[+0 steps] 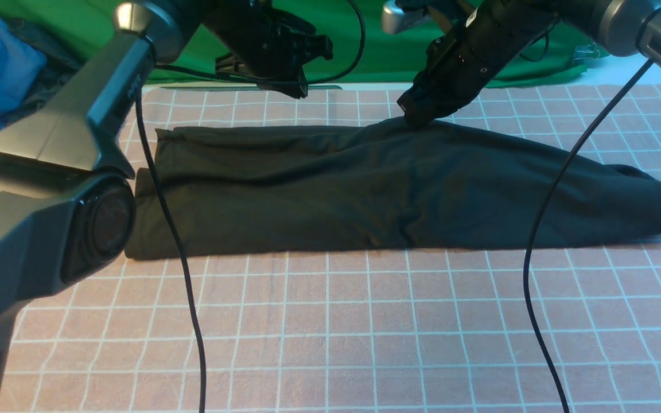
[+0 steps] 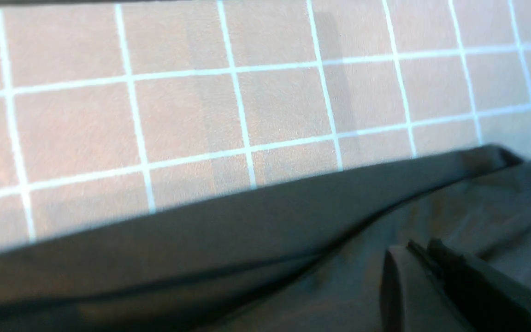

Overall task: Fold a long-sleeved shirt over a pink coffee tablecloth.
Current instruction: 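Fold the black garment in half by bringing its near edge over to the far edge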

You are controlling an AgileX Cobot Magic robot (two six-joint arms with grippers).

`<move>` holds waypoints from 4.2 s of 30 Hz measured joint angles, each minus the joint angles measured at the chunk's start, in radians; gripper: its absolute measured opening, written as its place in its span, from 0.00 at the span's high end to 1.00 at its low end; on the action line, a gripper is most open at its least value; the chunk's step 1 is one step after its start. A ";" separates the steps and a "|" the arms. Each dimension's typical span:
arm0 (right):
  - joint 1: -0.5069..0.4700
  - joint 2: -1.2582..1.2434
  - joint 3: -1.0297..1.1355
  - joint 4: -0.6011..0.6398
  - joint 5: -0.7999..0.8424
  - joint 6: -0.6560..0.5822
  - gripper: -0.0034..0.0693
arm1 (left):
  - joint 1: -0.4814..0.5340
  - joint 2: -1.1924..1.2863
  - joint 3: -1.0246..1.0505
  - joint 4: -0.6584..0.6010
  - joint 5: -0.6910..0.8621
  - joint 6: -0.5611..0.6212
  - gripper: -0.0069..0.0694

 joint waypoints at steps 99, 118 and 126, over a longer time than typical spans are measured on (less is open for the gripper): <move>-0.241 -0.537 0.469 -0.100 0.092 0.119 0.90 | 0.079 -0.372 0.615 0.213 0.033 -0.060 0.89; -0.241 -0.584 0.599 -0.092 -0.017 0.096 0.90 | 0.184 -0.293 0.678 0.422 -0.448 -0.107 0.59; -0.241 -0.584 0.600 -0.083 -0.042 0.096 0.90 | 0.185 -0.221 0.678 0.416 -0.481 -0.096 0.23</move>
